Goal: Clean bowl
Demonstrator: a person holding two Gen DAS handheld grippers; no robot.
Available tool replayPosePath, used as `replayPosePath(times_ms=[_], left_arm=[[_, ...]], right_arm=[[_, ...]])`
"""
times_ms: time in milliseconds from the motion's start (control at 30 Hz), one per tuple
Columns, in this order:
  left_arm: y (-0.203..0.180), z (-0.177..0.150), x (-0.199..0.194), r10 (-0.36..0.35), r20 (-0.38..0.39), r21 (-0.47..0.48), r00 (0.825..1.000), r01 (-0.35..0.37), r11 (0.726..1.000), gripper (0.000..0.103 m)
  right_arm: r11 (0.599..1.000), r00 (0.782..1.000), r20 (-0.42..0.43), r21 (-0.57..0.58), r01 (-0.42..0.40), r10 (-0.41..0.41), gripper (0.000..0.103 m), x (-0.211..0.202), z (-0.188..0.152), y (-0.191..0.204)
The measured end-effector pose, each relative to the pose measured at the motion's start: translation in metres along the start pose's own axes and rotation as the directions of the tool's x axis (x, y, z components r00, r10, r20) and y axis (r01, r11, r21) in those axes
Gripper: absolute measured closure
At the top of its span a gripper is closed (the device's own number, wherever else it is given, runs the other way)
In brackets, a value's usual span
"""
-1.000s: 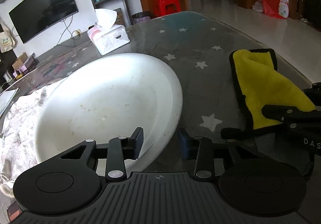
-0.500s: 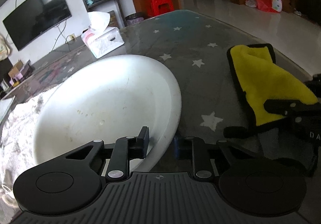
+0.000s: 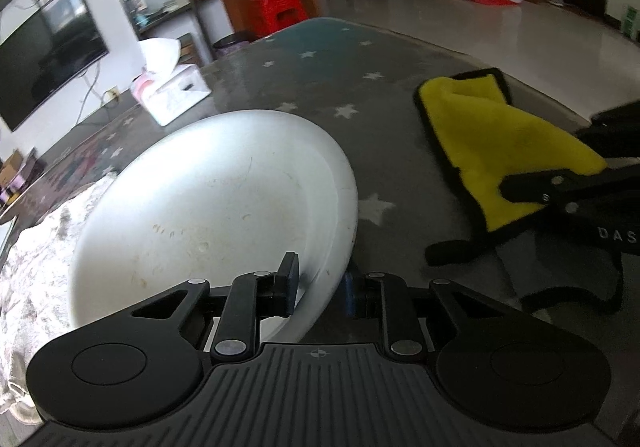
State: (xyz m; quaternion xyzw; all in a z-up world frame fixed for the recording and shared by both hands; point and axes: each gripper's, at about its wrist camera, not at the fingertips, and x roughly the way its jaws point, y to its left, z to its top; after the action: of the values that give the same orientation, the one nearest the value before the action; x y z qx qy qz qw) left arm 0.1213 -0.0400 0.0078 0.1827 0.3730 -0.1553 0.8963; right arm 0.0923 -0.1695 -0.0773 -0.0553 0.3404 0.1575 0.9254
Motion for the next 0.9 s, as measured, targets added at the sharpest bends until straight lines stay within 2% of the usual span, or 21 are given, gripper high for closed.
replayPosePath(times_ms=[400,700,900], left_arm=[[-0.025,-0.014,-0.014,-0.093,0.023,0.117,0.995,0.09,0.989,0.081],[-0.033,-0.007,-0.005,-0.072,0.014,0.103,0.997,0.07,0.992,0.08],[-0.032,-0.005,-0.008,-0.06,0.008,0.046,0.998,0.06,0.997,0.079]], right_arm=[[0.995,0.998,0.003,-0.076,-0.07,0.07,0.079,-0.028,-0.022,0.011],[0.991,0.995,0.004,-0.091,-0.101,0.102,0.079,-0.036,-0.027,0.012],[0.993,0.995,0.008,-0.072,-0.097,0.097,0.079,-0.034,-0.026,0.012]])
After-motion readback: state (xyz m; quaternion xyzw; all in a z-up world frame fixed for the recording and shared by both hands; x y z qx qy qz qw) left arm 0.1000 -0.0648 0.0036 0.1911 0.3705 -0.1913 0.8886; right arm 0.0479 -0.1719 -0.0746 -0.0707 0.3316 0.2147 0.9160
